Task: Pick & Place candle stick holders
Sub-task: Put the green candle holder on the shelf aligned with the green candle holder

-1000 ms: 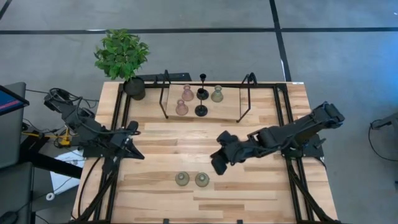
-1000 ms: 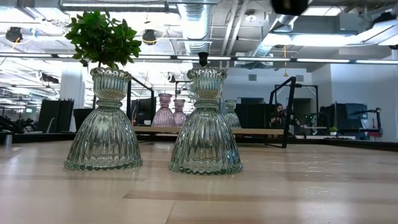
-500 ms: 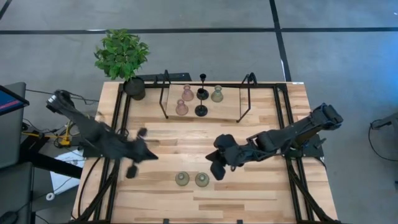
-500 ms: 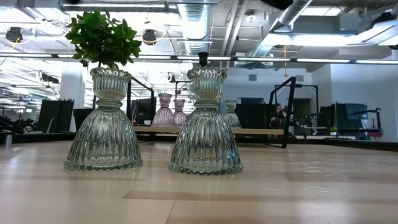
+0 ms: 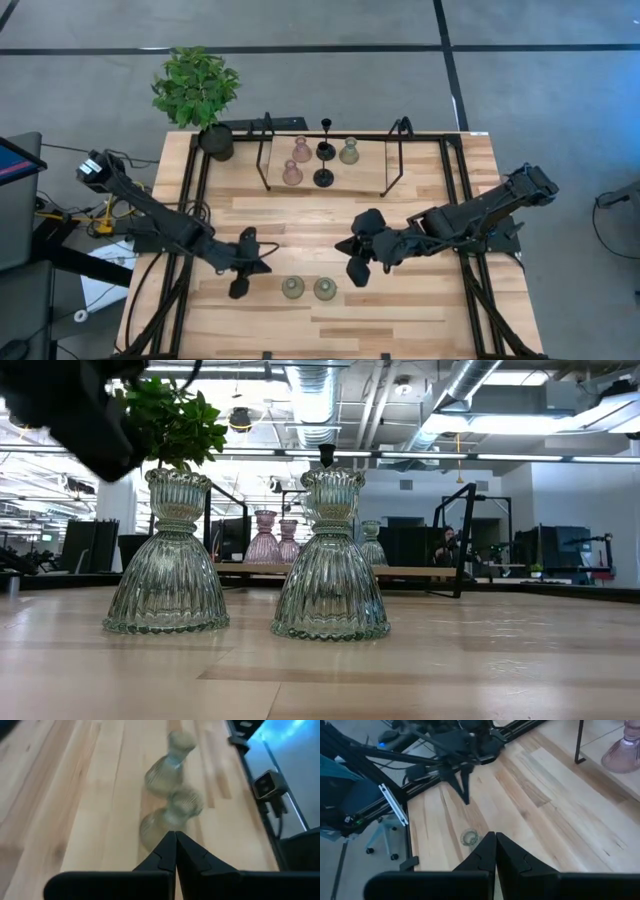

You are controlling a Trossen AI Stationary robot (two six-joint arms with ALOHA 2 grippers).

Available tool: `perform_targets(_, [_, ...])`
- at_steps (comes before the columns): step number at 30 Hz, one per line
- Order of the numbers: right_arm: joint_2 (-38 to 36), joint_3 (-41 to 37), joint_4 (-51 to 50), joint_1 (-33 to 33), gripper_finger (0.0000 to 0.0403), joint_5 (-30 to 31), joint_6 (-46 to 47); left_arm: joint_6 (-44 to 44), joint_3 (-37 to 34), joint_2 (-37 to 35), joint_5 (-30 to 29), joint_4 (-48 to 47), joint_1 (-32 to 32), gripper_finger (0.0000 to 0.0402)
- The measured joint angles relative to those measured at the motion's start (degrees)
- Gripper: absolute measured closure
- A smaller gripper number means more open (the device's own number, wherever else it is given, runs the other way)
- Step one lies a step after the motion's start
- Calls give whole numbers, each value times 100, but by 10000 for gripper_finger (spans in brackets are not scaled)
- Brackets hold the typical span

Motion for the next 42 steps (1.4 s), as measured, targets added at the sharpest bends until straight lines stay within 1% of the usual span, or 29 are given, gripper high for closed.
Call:
perform_targets(3, [-4, -2, -2, 7, 403, -15, -114, -238, -285, 7, -3, 74, 70, 399])
perform_targets(7, [-7, -9, -16, 6, 403, -73, -372, -238, -554, 179, 1, 737, 37, 398])
perform_targets(10, [-11, -11, -61, 4, 403, -222, -600, 67, -713, 501, 1, 1522, 5, 391])
perform_targets(12, [-15, -11, -124, 0, 403, -277, -656, 295, -731, 777, 1, 1858, 5, 381])
perform_targets(16, [-15, -15, -144, 1, 403, -283, -649, 363, -731, 1376, 8, 2364, 14, 346])
perform_targets(20, [-17, 64, -145, 41, 403, -253, -483, 364, -728, 1903, 262, 2907, 9, 299])
perform_targets(23, [-20, 141, -142, 50, 403, -198, -351, 364, -736, 2213, 274, 3290, 9, 261])
perform_targets(27, [-24, 238, -138, 46, 403, -189, -323, 364, -731, 2454, 270, 3815, 9, 208])
perform_targets(33, [-24, 251, -125, 44, 403, -174, -305, 364, -731, 2749, 212, 4033, 9, 141])
perform_targets(35, [-24, 251, -121, 44, 403, -174, -305, 364, -731, 2848, 173, 4268, 9, 127])
perform_targets(37, [-24, 251, -120, 44, 403, -172, -303, 364, -731, 2925, 8, 4513, 9, 118])
perform_targets(40, [-24, 251, -114, 44, 403, -172, -273, 366, -729, 2973, -195, 4763, 12, 115])
perform_targets(42, [-24, 251, -116, 44, 403, -174, -217, 366, -726, 2973, -213, 4805, 15, 116])
